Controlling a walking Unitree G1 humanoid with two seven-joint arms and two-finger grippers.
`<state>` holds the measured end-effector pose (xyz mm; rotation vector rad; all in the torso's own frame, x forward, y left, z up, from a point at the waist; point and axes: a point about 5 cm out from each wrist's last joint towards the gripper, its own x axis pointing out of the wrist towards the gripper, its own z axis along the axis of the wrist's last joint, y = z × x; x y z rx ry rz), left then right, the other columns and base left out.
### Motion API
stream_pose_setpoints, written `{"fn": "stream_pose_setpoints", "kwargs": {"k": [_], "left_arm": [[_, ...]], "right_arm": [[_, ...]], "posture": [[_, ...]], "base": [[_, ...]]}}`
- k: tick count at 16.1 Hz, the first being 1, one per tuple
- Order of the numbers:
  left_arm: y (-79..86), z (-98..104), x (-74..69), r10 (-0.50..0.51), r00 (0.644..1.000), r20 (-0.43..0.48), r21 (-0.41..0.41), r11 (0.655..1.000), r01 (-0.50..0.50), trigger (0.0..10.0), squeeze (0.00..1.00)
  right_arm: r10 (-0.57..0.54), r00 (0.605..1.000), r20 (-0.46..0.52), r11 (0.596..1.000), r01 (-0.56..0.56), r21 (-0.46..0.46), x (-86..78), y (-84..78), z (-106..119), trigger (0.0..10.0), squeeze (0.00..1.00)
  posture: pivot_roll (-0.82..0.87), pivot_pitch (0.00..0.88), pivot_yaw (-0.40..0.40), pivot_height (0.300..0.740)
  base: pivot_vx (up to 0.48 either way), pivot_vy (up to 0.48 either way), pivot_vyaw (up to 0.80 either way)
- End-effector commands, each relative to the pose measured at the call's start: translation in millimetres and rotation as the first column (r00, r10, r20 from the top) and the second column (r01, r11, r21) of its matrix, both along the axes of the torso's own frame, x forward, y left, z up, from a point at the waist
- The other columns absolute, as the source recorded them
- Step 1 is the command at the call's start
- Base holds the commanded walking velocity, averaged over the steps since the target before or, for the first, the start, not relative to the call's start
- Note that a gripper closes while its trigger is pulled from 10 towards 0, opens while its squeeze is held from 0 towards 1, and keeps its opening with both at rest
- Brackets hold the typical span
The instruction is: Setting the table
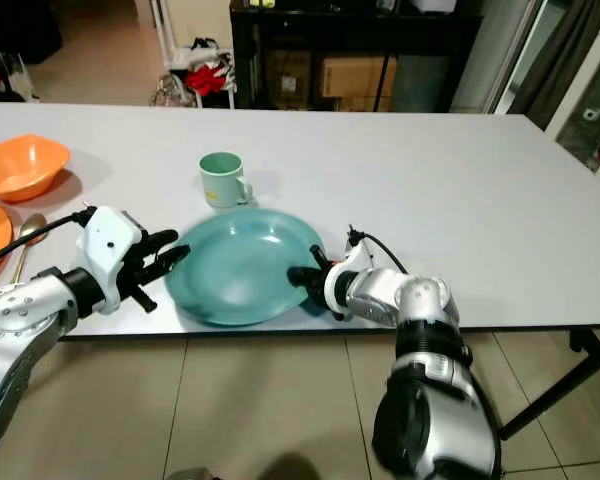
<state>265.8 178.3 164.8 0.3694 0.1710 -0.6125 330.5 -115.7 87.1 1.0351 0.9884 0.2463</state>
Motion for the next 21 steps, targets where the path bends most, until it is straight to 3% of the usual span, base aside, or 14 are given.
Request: {"fn": "stream_pose_setpoints", "kwargs": {"k": [1,3,6,9,10,12,21], "left_arm": [[0.5,1,-2.7,-0.008,1.0,-0.008,0.005,1.0,0.008,10.0,0.0],[-0.2,-2,-6.2,-0.018,0.999,-0.028,0.006,1.0,0.018,10.0,0.0],[0.7,-2,-7.2,-0.01,0.999,-0.031,0.012,1.0,0.01,10.0,0.0],[1.3,-3,-10.4,-0.011,0.999,-0.039,0.018,1.0,0.012,10.0,0.0],[2.4,-2,-11.4,-0.011,0.999,-0.04,0.023,1.0,0.011,10.0,0.0],[3.8,-2,-11.4,-0.007,0.999,-0.042,0.028,1.0,0.008,10.0,0.0],[-0.9,-3,-6.0,-0.019,0.999,-0.04,0.024,1.0,0.02,10.0,0.0]], "right_arm": [[-0.045,0.999,0.025,0.999,0.044,0.004,9.4,-3.0,10,10.0,0.0],[-0.089,0.996,0.005,0.996,0.089,-0.022,16.9,-5.1,8,10.0,0.0],[-0.131,0.99,0.048,0.988,0.135,-0.076,27.7,-0.8,9,10.0,0.0],[-0.119,0.989,0.083,0.985,0.128,-0.113,31.9,7.3,8,10.0,0.0],[-0.073,0.991,0.109,0.99,0.085,-0.116,31.9,14.9,10,10.0,0.42],[-0.004,0.992,0.126,0.992,0.019,-0.121,29.9,23.0,10,10.0,1.0],[0.091,0.991,0.096,0.988,-0.078,-0.134,18.7,6.2,1,10.0,1.0]], "posture": [[0.12,0.0,-0.021,0.74],[0.12,0.0,-0.021,0.74],[0.12,0.0,-0.022,0.74],[0.13,0.0,-0.02,0.74],[0.13,0.0,-0.022,0.74],[0.13,0.0,-0.021,0.74],[0.11,0.0,-0.005,0.74]], "base": [[0.0,0.0,0.0],[0.0,0.0,0.0],[0.0,0.0,0.0],[0.0,0.0,0.0],[0.0,0.0,0.0],[0.0,0.0,0.0],[0.0,0.0,0.0]]}}
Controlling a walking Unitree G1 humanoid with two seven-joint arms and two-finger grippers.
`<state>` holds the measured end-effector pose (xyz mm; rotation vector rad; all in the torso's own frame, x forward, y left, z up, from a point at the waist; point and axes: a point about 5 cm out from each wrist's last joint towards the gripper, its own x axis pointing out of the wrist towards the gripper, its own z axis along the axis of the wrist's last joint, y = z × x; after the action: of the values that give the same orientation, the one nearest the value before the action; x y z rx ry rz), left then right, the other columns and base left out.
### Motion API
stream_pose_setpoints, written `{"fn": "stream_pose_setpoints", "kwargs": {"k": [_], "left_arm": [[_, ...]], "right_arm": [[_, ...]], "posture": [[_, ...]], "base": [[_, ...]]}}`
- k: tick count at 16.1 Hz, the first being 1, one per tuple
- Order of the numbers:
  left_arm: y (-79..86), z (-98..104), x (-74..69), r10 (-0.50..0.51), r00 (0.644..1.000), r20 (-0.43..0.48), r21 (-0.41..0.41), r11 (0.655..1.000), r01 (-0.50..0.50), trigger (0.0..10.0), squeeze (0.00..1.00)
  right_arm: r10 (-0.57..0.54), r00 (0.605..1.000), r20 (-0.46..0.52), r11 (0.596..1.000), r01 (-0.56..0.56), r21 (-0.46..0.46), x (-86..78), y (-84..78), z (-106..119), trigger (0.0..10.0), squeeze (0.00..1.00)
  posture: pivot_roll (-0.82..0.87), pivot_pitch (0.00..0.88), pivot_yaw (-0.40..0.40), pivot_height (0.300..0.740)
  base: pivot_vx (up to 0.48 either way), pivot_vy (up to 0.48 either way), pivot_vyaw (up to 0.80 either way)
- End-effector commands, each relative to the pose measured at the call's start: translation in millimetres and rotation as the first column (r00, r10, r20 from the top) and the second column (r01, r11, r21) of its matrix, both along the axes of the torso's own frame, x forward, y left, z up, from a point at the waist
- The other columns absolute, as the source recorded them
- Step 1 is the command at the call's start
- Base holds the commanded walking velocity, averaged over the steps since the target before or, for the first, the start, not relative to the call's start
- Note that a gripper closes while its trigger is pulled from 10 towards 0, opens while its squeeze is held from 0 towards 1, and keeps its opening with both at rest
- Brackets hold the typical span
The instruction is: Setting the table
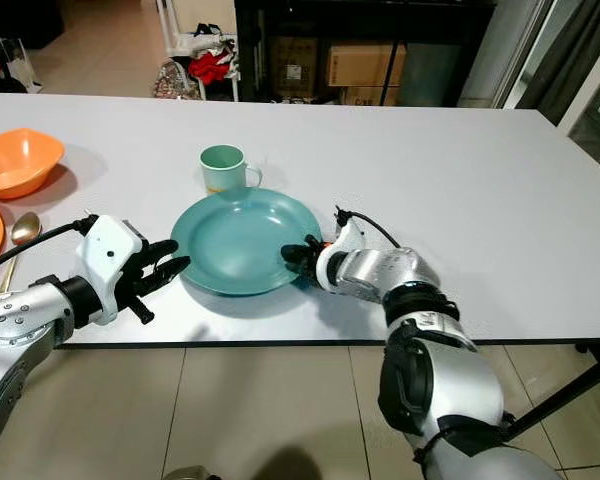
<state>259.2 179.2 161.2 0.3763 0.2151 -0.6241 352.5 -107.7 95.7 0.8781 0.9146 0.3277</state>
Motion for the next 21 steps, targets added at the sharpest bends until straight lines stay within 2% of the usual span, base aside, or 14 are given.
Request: {"fn": "stream_pose_setpoints", "kwargs": {"k": [1,4,6,8,10,11,12,13,14,15,17,18,19,21], "left_arm": [[-2.5,1,1.1,-0.016,1.0,0.002,0.003,1.0,0.016,10.0,0.0],[-5.0,-1,1.3,-0.017,1.0,0.001,-0.008,1.0,0.017,10.0,0.0],[-9.4,-1,0.4,-0.019,1.0,0.007,-0.035,0.999,0.02,10.0,0.0],[-10.7,0,-0.8,-0.021,1.0,0.011,-0.047,0.999,0.022,10.0,0.0],[-11.4,2,-2.6,-0.014,1.0,0.021,-0.07,0.997,0.015,10.0,0.0],[-9.9,7,-0.6,0.03,0.998,0.061,-0.105,0.994,-0.024,10.0,0.0],[-6.4,17,4.8,0.118,0.986,0.117,-0.165,0.981,-0.098,10.0,0.0],[-5.9,21,6.5,0.156,0.977,0.145,-0.189,0.974,-0.127,10.0,0.0],[-7.2,28,7.5,0.218,0.958,0.186,-0.24,0.956,-0.171,10.0,0.0],[-9.0,30,6.6,0.248,0.947,0.202,-0.269,0.944,-0.189,10.0,0.0],[-17.1,27,5.4,0.298,0.934,0.199,-0.306,0.924,-0.229,10.0,0.0],[-18.5,26,6.3,0.318,0.926,0.204,-0.304,0.919,-0.249,10.0,0.0],[-18.6,23,8.5,0.372,0.905,0.206,-0.301,0.904,-0.303,10.0,0.0],[-18.7,21,9.7,0.386,0.896,0.218,-0.273,0.906,-0.324,10.0,0.0]], "right_arm": [[0.018,0.999,-0.037,1.0,-0.019,-0.024,-5.8,-10.1,-4,10.0,1.0],[0.036,0.998,-0.042,0.999,-0.036,0.005,-16.1,-27.5,2,10.0,1.0],[0.071,0.997,0.003,0.997,-0.071,-0.034,-38.2,-46.7,11,10.0,1.0],[0.088,0.996,0.032,0.995,-0.087,-0.052,-53.1,-55.0,19,10.0,1.0],[0.131,0.986,0.106,0.982,-0.115,-0.149,-75.7,-67.6,33,10.0,1.0],[0.163,0.967,0.193,0.973,-0.125,-0.193,-87.7,-69.3,47,10.0,1.0],[0.169,0.915,0.365,0.949,-0.05,-0.312,-98.5,-69.5,71,10.0,1.0],[0.167,0.88,0.445,0.927,0.015,-0.376,-99.1,-69.9,81,10.0,0.5],[0.216,0.782,0.585,0.842,0.155,-0.517,-98.8,-69.4,99,10.0,0.0],[0.285,0.725,0.627,0.756,0.232,-0.612,-97.9,-67.1,105,10.0,0.0],[0.174,0.698,0.695,0.817,0.292,-0.498,-96.9,-58.7,107,10.0,0.0],[0.238,0.654,0.718,0.797,0.292,-0.529,-96.7,-48.2,110,10.0,0.0],[0.228,0.607,0.761,0.802,0.326,-0.5,-90.8,-33.9,106,10.0,0.0],[0.231,0.559,0.796,0.798,0.359,-0.484,-83.7,-20.3,102,10.0,0.0]], "posture": [[0.1,0.0,-0.007,0.74],[0.09,0.0,-0.01,0.74],[0.09,0.0,-0.012,0.74],[0.09,0.0,-0.012,0.74],[0.07,0.0,-0.005,0.74],[0.07,0.0,-0.001,0.74],[0.07,0.0,0.004,0.74],[0.06,0.0,0.008,0.74],[0.06,0.0,0.011,0.74],[0.06,0.0,0.013,0.74],[0.07,0.0,0.003,0.74],[0.08,0.0,0.001,0.74],[0.08,0.0,0.006,0.74],[0.07,0.0,0.012,0.74]], "base": [[0.0,0.0,0.0],[0.0,0.0,0.0],[0.0,0.0,0.0],[0.0,0.0,0.0],[0.0,0.0,0.0],[0.0,0.0,0.0],[0.0,0.0,0.0],[0.0,0.0,0.0],[0.0,0.0,0.0],[0.0,0.0,0.0],[0.0,0.0,0.4],[0.0,0.0,0.8],[0.0,0.0,0.8],[0.0,0.0,0.8]]}}
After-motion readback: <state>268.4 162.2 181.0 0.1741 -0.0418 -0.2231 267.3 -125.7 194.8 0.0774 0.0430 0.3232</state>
